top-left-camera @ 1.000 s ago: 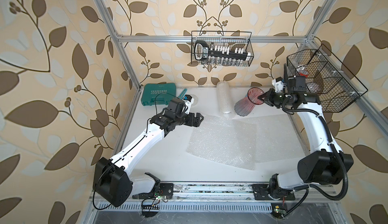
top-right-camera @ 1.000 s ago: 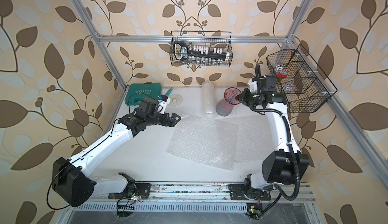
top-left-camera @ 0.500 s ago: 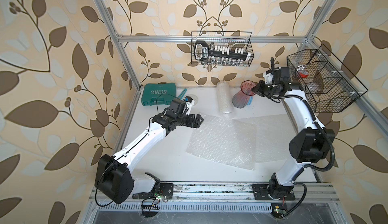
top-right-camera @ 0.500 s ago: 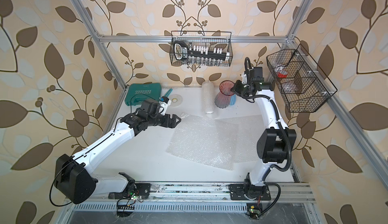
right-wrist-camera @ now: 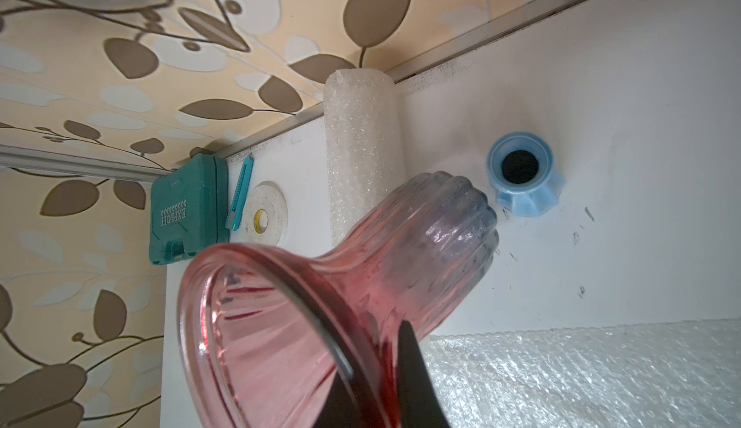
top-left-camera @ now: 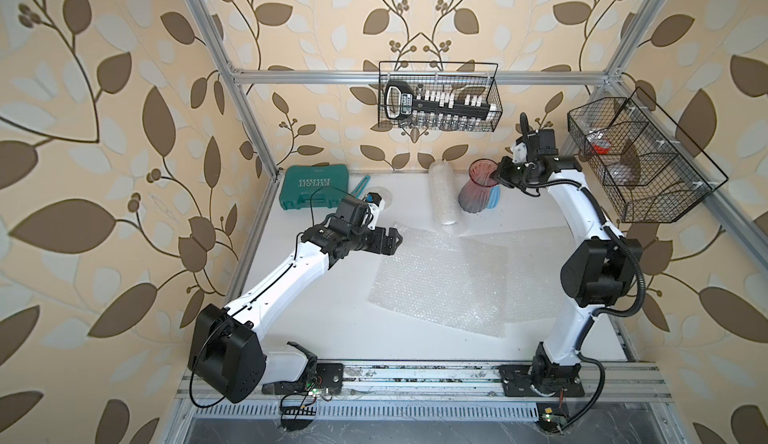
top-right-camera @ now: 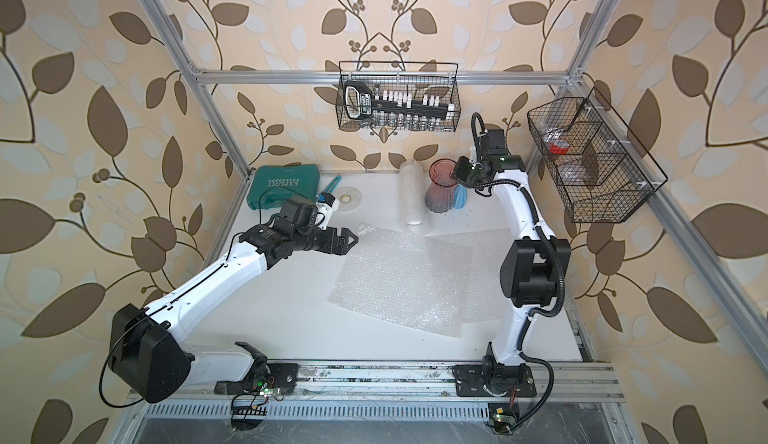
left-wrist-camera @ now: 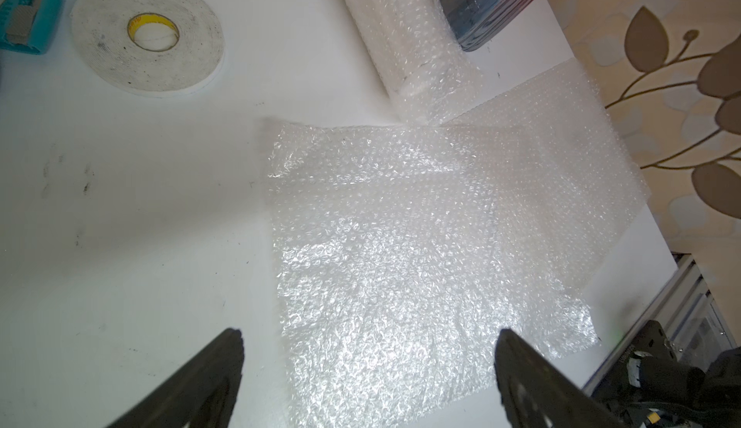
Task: Unwrap the vase from the bubble wrap
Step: Place the vase at the center of the board.
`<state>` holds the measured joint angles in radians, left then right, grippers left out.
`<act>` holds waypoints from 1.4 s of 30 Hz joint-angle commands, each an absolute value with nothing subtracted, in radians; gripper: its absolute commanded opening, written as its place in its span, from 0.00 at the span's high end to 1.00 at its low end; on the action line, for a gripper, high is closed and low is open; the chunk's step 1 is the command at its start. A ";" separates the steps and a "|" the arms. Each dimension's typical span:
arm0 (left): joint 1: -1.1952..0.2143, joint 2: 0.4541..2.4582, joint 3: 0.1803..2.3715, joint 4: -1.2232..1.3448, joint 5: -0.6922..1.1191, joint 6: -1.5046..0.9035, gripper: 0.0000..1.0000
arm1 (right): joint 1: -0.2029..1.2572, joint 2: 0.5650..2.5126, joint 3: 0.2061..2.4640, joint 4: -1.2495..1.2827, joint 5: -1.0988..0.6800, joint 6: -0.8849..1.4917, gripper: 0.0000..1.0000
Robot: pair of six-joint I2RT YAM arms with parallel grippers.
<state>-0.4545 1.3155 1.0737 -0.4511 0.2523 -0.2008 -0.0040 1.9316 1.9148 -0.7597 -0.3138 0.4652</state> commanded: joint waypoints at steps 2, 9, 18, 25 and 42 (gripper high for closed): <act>-0.453 1.312 1.068 -0.457 0.247 -0.182 0.03 | 0.013 1.966 2.015 -0.669 -0.352 0.481 1.00; -0.453 1.318 1.068 -0.470 0.237 -0.180 0.03 | 0.015 2.044 2.081 -0.676 -0.380 0.510 1.00; -0.453 1.321 1.069 -0.476 0.229 -0.178 0.03 | 0.014 2.112 2.142 -0.707 -0.362 0.533 1.00; -0.453 1.322 1.069 -0.481 0.226 -0.176 0.03 | 0.013 2.135 2.176 -0.728 -0.349 0.534 0.72; -0.425 1.434 1.199 -0.517 0.260 -0.296 0.01 | 0.018 1.958 2.047 -0.707 -0.292 0.446 0.43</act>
